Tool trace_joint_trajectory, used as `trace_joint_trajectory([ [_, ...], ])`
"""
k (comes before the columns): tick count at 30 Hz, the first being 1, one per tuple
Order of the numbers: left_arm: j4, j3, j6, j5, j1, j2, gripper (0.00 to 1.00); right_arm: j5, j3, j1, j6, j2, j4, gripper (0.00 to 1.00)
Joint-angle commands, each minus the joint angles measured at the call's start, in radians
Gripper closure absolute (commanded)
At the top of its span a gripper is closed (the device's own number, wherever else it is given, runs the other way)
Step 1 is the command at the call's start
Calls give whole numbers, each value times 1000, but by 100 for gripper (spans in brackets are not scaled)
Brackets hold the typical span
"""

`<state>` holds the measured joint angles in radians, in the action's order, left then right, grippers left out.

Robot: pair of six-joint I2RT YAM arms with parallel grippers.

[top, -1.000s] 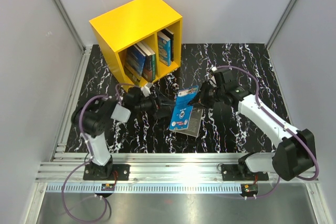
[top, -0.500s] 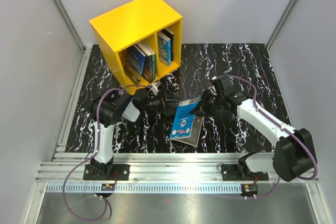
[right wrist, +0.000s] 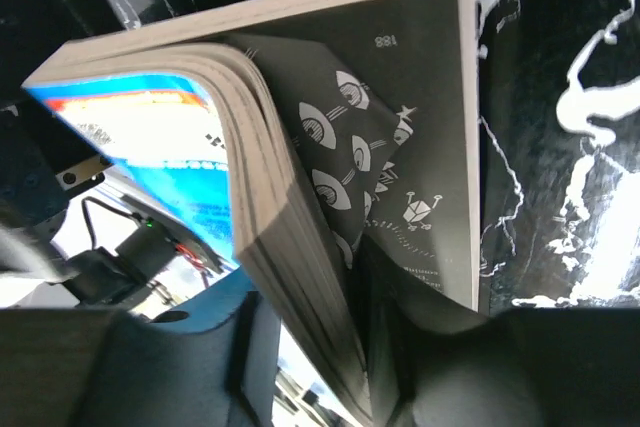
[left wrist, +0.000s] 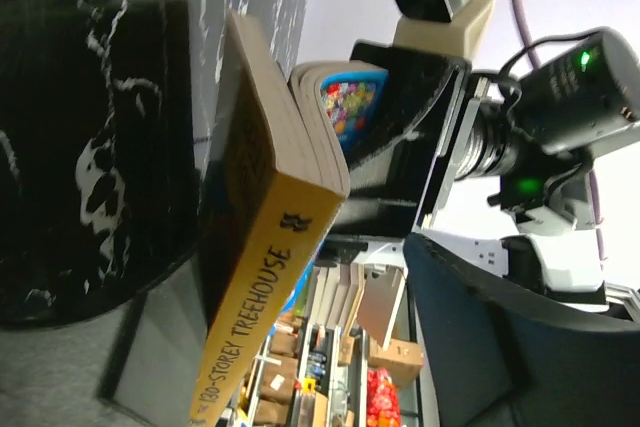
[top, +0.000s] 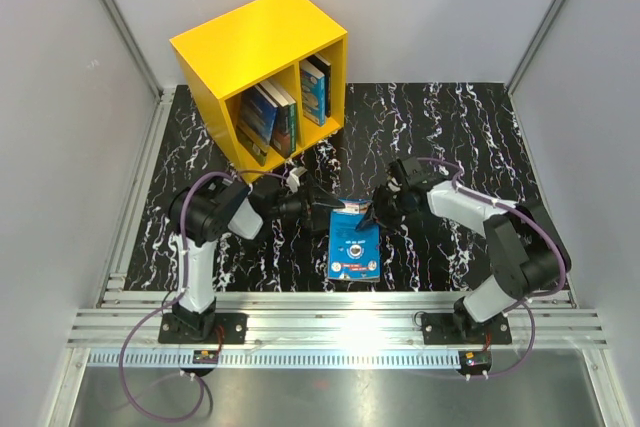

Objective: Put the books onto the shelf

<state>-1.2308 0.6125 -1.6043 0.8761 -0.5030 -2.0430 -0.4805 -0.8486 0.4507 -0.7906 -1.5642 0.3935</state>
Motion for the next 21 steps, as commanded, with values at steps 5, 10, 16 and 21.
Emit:
trace_joint_trajectory([
  [5, -437, 50, -65, 150, -40, 49, 46, 74, -122, 6, 77, -50, 5, 58],
  [10, -435, 113, -88, 147, -89, 11, 51, 60, -135, 6, 51, -66, -19, 58],
  [16, -424, 141, -88, 104, -132, -45, 43, 36, -136, 6, 37, -63, -35, 59],
  [21, -267, 138, 18, 110, -140, -48, 42, 25, -133, 6, 44, -45, -25, 60],
])
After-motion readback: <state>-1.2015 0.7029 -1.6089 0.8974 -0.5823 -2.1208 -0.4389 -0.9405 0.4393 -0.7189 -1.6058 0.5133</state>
